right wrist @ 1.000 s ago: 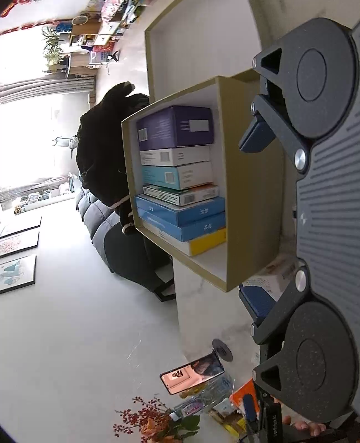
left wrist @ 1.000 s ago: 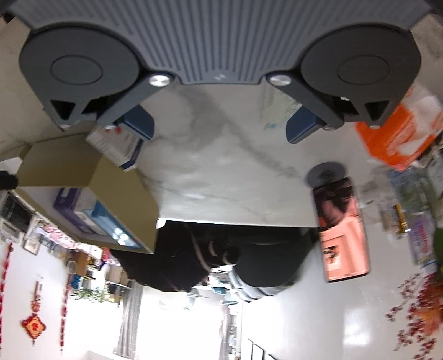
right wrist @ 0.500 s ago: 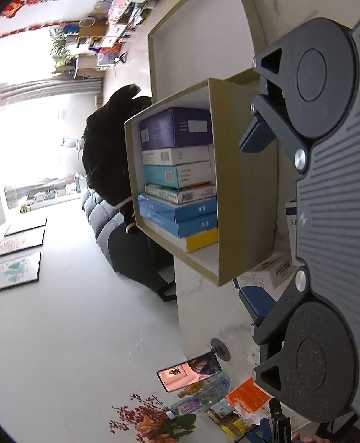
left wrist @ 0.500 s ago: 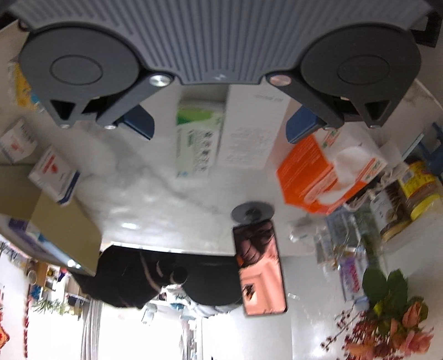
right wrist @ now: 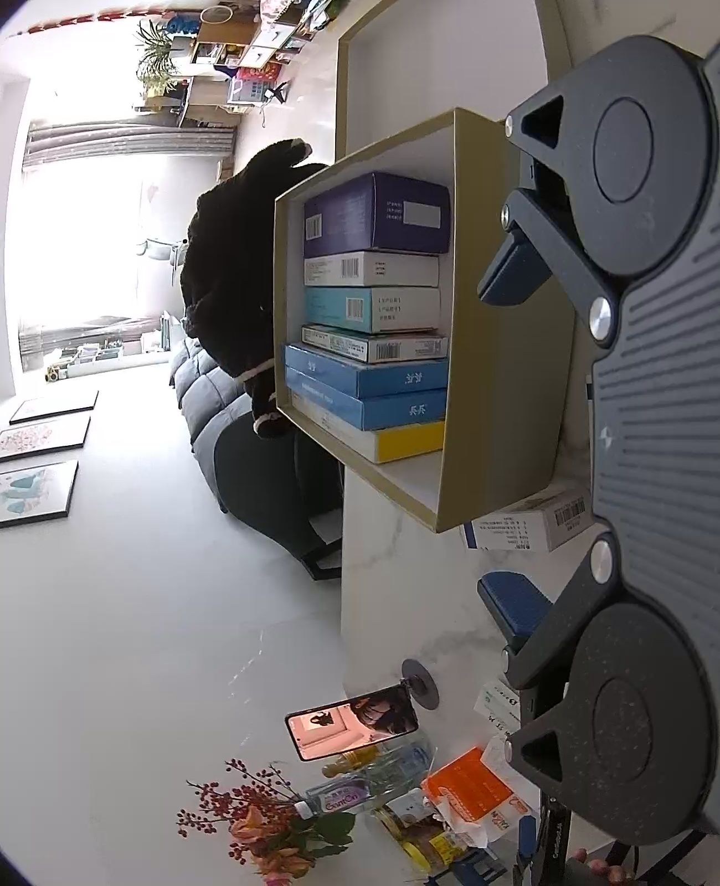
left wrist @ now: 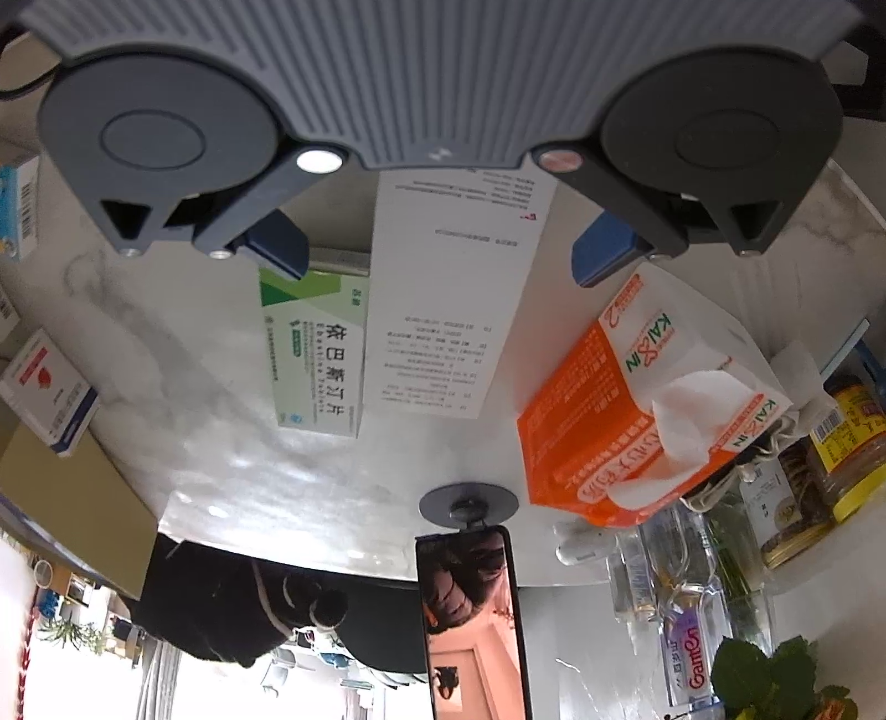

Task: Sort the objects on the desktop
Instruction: 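Move the left tool down to the white leaflet on the table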

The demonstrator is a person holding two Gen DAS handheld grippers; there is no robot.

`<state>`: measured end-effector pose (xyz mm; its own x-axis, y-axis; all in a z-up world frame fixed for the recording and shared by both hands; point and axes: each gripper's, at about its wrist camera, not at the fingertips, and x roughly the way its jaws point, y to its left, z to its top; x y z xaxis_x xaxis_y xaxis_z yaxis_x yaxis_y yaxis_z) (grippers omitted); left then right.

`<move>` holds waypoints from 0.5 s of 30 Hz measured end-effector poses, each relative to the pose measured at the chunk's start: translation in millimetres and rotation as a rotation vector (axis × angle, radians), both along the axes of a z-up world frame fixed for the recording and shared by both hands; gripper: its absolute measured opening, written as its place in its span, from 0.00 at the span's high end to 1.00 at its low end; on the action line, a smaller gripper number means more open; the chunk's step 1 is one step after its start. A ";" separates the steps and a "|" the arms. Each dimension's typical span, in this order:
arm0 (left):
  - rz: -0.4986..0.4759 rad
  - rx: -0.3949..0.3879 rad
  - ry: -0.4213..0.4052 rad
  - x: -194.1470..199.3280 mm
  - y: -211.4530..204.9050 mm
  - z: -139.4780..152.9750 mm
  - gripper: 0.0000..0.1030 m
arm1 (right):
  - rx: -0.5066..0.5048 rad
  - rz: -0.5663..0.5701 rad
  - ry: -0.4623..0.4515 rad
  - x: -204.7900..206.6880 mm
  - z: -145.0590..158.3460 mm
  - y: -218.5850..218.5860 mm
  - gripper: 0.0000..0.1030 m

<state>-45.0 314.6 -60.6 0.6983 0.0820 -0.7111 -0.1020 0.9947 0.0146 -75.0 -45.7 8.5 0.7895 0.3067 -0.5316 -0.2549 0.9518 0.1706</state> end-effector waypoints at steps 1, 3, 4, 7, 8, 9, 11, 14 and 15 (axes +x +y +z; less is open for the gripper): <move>-0.003 0.004 -0.002 -0.5 0.2 -0.9 0.00 | 0.001 0.001 0.007 1.6 -0.8 1.1 0.00; -0.005 0.002 -0.001 -0.7 2.1 -3.5 0.00 | 0.006 -0.005 0.020 5.4 -2.2 3.2 0.00; -0.006 0.002 -0.001 -0.8 3.1 -4.8 0.01 | 0.007 -0.006 0.025 7.4 -3.1 4.4 0.00; -0.005 0.000 0.005 -1.0 6.3 -8.1 0.02 | 0.008 -0.011 0.033 11.6 -5.0 7.4 0.00; -0.003 -0.001 0.005 -1.0 7.5 -9.3 0.03 | 0.007 -0.013 0.034 12.6 -5.1 8.2 0.00; -0.002 -0.005 0.008 -0.8 8.8 -10.4 0.04 | 0.006 -0.015 0.035 13.7 -5.1 8.9 0.00; 0.001 -0.011 0.006 -0.9 11.0 -11.9 0.07 | 0.006 -0.013 0.027 15.6 -3.9 9.4 0.00; 0.012 -0.023 -0.005 -2.2 14.8 -15.1 0.10 | 0.019 -0.032 0.014 18.7 -1.0 8.4 0.00; 0.019 -0.028 -0.006 -2.6 16.2 -16.7 0.14 | 0.027 -0.035 0.010 19.2 -0.6 7.6 0.00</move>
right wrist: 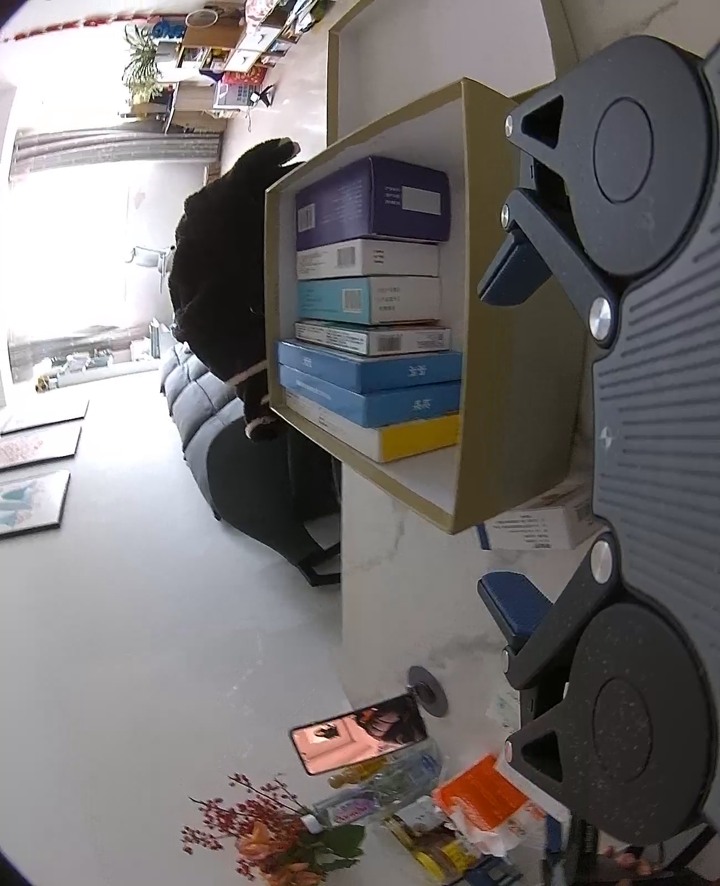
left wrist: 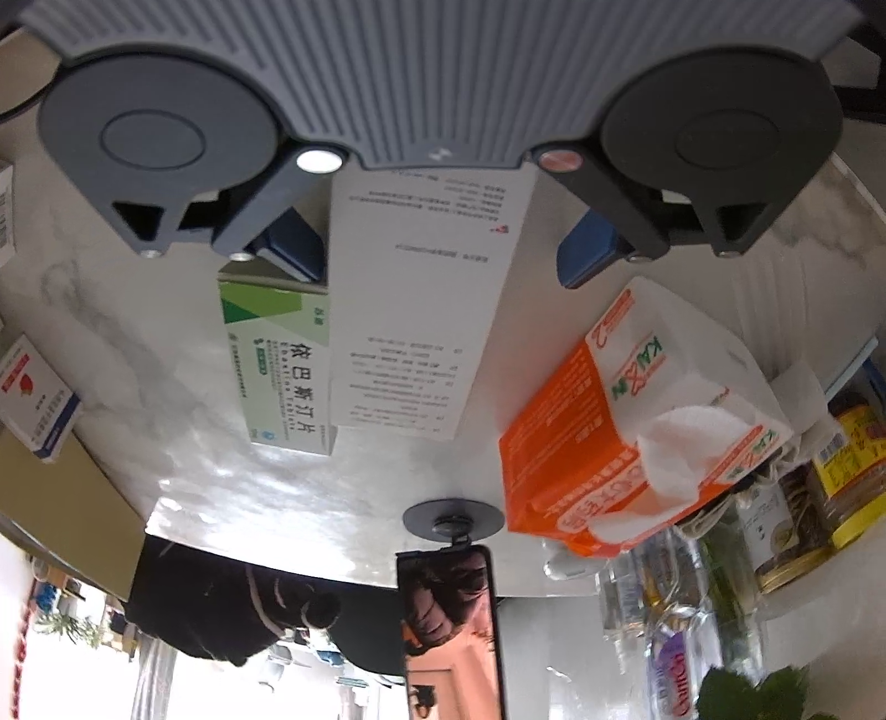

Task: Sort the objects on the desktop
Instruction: 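Move the left tool down to the white leaflet on the table, then grasp the white leaflet with the left tool and lift it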

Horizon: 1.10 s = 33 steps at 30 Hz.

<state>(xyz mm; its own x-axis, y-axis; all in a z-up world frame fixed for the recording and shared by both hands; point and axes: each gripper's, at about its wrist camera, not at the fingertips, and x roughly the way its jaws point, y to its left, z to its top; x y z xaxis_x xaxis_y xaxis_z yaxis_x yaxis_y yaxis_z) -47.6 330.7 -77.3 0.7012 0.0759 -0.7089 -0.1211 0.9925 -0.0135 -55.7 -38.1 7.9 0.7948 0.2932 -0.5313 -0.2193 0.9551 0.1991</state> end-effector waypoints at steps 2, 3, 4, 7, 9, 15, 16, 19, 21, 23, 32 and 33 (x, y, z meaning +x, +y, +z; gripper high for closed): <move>0.009 -0.006 -0.005 -1.7 1.1 -2.7 0.16 | 0.017 -0.001 0.002 2.0 -0.2 -1.7 0.00; 0.007 -0.004 -0.015 -3.3 0.6 -3.1 0.17 | 0.023 -0.005 0.006 3.2 -0.7 -2.4 0.00; 0.004 -0.001 -0.020 -4.1 -0.1 -3.4 0.18 | 0.029 -0.008 0.009 4.3 -1.3 -3.0 0.00; -0.014 0.001 -0.040 -6.2 -2.0 -3.1 0.35 | 0.041 -0.019 0.028 8.5 -4.6 -3.1 0.00; -0.006 0.004 -0.052 -7.1 -1.9 -2.2 0.40 | 0.054 -0.025 0.042 11.1 -7.1 -3.3 0.00; 0.013 -0.004 -0.094 -12.6 2.5 7.2 0.41 | 0.120 -0.032 0.099 20.3 -7.5 -6.7 0.00; 0.017 -0.006 -0.105 -14.9 3.0 9.7 0.42 | 0.131 -0.033 0.102 21.1 -6.4 -7.4 0.00; 0.034 -0.009 -0.128 -21.5 3.2 18.0 0.42 | 0.175 -0.026 0.092 20.3 -5.3 -7.8 0.00; 0.040 -0.020 -0.155 -26.4 2.9 24.4 0.42 | 0.206 -0.017 0.095 20.3 -6.5 -7.1 0.00; 0.044 -0.033 -0.186 -31.3 0.8 30.5 0.42 | 0.228 -0.011 0.108 20.2 -8.6 -5.3 0.00; -0.126 -0.182 -0.272 -15.8 -49.3 46.6 0.42 | 0.367 0.057 0.133 18.8 -12.7 4.1 0.00; -0.152 -0.199 -0.271 -10.3 -57.5 46.1 0.42 | 0.373 0.066 0.136 18.8 -12.5 5.5 0.00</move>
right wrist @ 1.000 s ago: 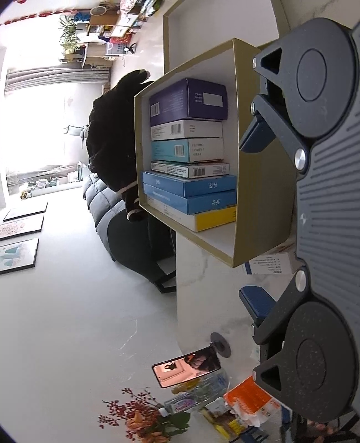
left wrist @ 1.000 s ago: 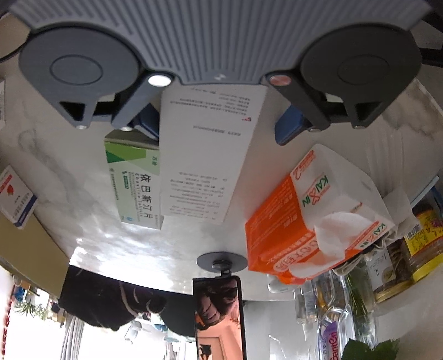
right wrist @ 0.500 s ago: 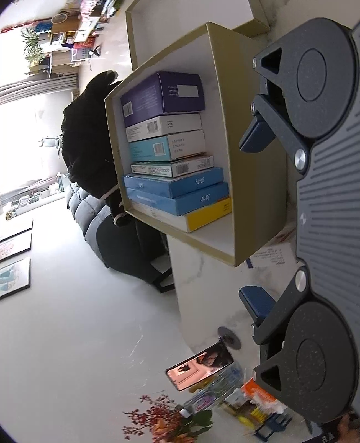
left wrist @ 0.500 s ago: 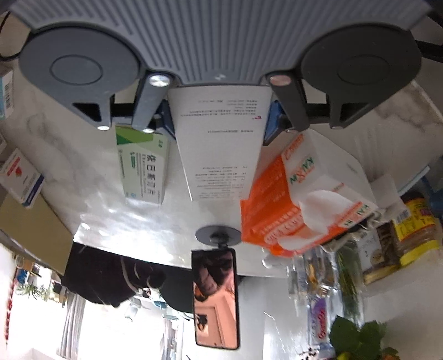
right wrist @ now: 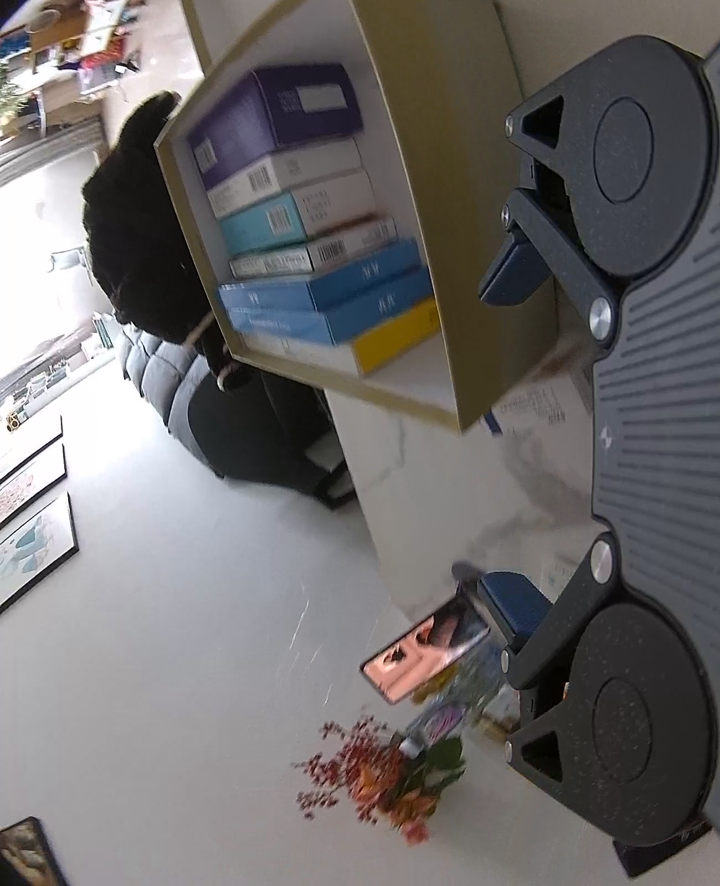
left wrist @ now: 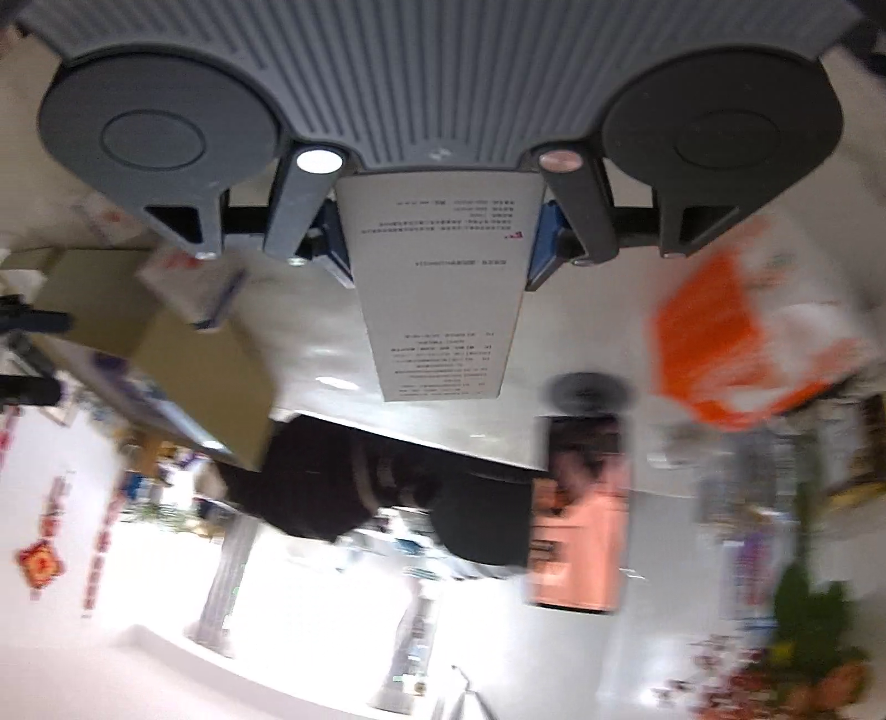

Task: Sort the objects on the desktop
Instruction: 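Grasp the white leaflet with the left tool and lift it, then bring the right tool to the leaflet held in the left tool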

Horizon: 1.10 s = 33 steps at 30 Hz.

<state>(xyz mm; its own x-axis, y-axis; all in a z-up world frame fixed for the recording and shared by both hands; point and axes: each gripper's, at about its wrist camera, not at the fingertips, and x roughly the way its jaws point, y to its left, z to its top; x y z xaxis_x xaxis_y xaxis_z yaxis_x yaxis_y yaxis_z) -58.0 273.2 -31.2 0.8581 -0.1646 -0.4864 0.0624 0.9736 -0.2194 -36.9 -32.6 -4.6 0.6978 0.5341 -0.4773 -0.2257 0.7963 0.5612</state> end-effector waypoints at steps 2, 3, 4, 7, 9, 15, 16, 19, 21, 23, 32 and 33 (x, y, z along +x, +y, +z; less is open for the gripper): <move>-0.045 -0.027 0.006 10.5 -15.8 -1.7 0.42 | 0.015 0.013 0.006 0.1 -0.2 2.2 0.00; -0.068 -0.037 0.012 15.4 -24.3 -2.6 0.42 | 0.026 0.016 0.011 0.1 -0.8 2.9 0.00; -0.090 -0.047 0.016 20.3 -32.8 -3.5 0.42 | 0.037 0.019 0.016 0.0 -1.4 3.6 0.00; -0.158 -0.096 0.017 28.5 -56.2 -5.1 0.42 | 0.080 0.029 0.045 1.2 -5.4 4.3 0.00; -0.205 -0.123 0.015 32.3 -68.5 -5.0 0.42 | 0.114 0.036 0.070 2.5 -9.0 4.3 0.00; -0.275 -0.154 0.013 38.5 -88.8 -2.7 0.42 | 0.252 0.032 0.120 8.3 -18.0 -3.5 0.00; -0.282 -0.161 0.015 40.4 -90.6 -3.5 0.42 | 0.260 0.033 0.126 9.4 -19.4 -3.5 0.00; -0.306 -0.168 0.025 44.9 -95.6 -6.0 0.42 | 0.269 0.042 0.145 12.8 -24.1 -1.7 0.01; -0.320 -0.172 0.026 46.9 -97.7 -7.6 0.42 | 0.272 0.052 0.160 14.7 -27.6 0.0 0.01; -0.327 -0.181 0.030 47.6 -97.8 -9.1 0.42 | 0.284 0.068 0.172 16.0 -30.8 1.2 0.02; -0.354 -0.216 0.014 43.1 -96.5 -10.3 0.42 | 0.318 0.081 0.163 11.5 -31.8 -0.9 0.07; -0.352 -0.223 0.012 41.9 -94.5 -11.5 0.42 | 0.318 0.082 0.167 11.6 -32.6 0.5 0.08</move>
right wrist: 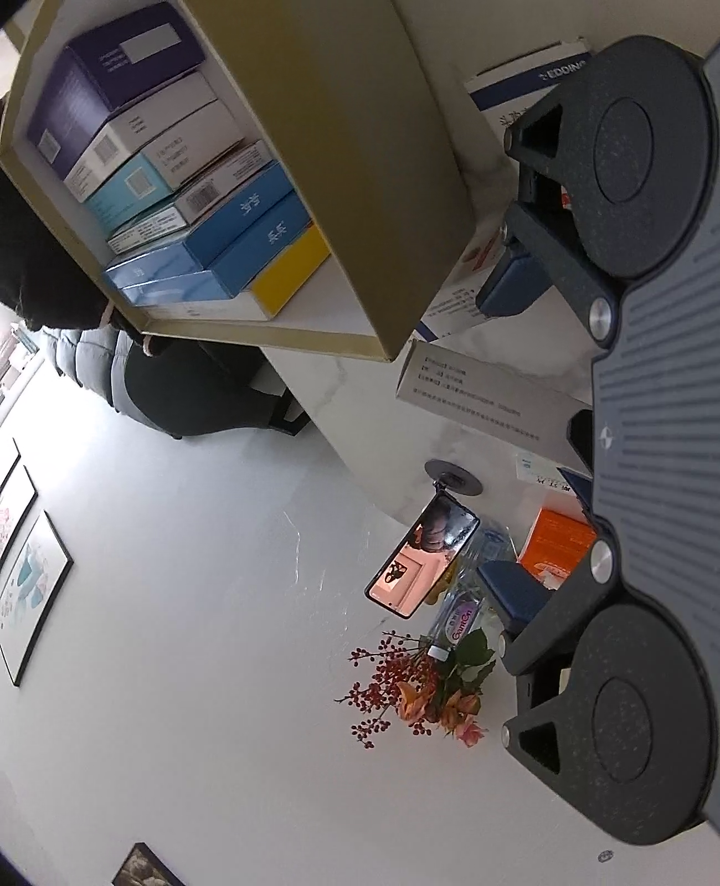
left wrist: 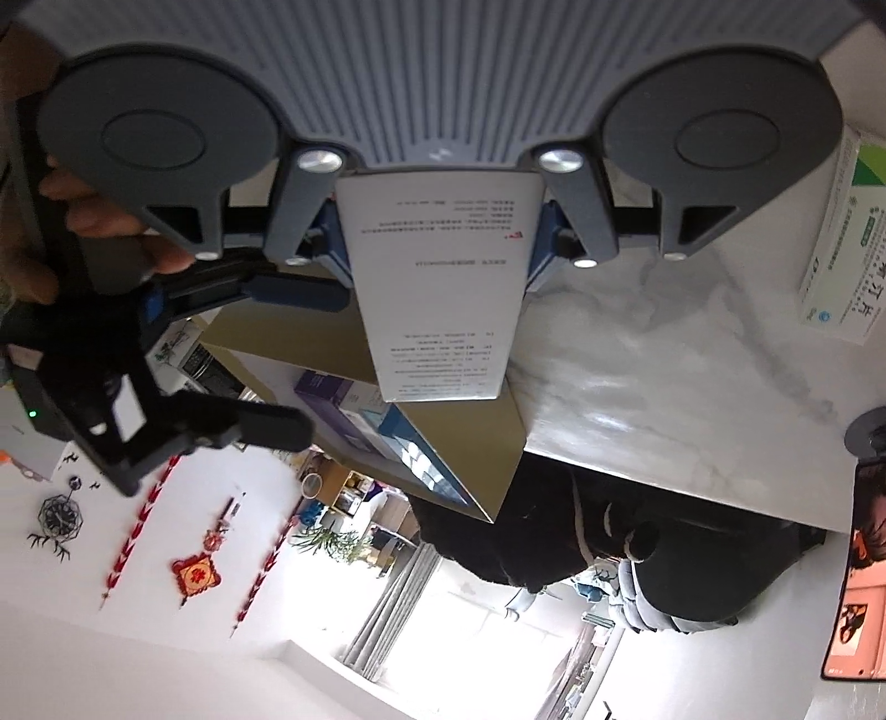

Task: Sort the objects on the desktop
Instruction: 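Bring the right tool to the leaflet held in the left tool, then grasp the leaflet with the right tool while the left tool opens and releases it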

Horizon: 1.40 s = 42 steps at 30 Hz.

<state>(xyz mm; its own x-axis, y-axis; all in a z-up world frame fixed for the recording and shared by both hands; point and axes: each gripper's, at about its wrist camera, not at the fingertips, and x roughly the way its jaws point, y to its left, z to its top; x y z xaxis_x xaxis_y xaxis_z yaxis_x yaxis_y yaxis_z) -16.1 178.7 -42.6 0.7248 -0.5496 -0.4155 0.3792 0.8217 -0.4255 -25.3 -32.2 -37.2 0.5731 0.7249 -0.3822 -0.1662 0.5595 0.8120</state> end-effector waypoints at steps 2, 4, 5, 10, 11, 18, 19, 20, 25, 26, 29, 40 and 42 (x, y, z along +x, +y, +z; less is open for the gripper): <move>0.005 -0.003 0.006 1.1 2.2 -1.9 0.42 | -0.004 -0.002 0.003 0.3 -2.3 3.5 0.09; 0.015 -0.001 0.017 3.1 4.1 -3.7 0.42 | 0.001 0.005 0.012 1.7 -5.8 6.1 0.09; 0.019 -0.006 0.019 4.3 5.1 -3.8 0.42 | 0.003 0.009 0.017 2.4 -7.5 7.4 0.09; 0.023 -0.025 0.018 8.3 7.5 -3.7 0.42 | -0.015 0.024 0.035 6.5 -10.1 13.5 0.14; 0.021 -0.024 0.017 8.3 7.3 -4.0 0.42 | -0.016 0.027 0.034 6.2 -10.7 14.6 0.14; 0.025 -0.034 0.029 6.7 11.2 -7.6 0.42 | -0.018 0.054 0.058 7.0 -19.1 24.4 0.24; 0.023 -0.038 0.029 6.7 11.7 -7.8 0.42 | -0.019 0.058 0.061 7.3 -19.8 25.9 0.24; 0.022 -0.041 0.030 6.7 12.2 -7.9 0.42 | -0.020 0.063 0.058 7.2 -19.1 27.1 0.25; 0.012 -0.028 0.034 7.4 12.4 -7.1 0.41 | -0.014 0.071 0.059 7.8 -19.1 31.4 0.27; 0.009 -0.028 0.033 7.1 12.3 -6.9 0.41 | -0.014 0.071 0.059 7.9 -19.3 31.8 0.29; 0.000 -0.020 0.028 4.8 10.6 -6.4 0.41 | -0.018 0.070 0.061 7.6 -19.1 32.0 0.36; -0.003 -0.011 0.000 -3.3 6.8 1.0 0.41 | 0.010 0.023 0.072 1.0 -23.3 17.6 0.39; -0.014 -0.009 -0.004 -4.9 3.3 2.9 0.41 | 0.018 0.020 0.076 0.4 -24.7 15.5 0.39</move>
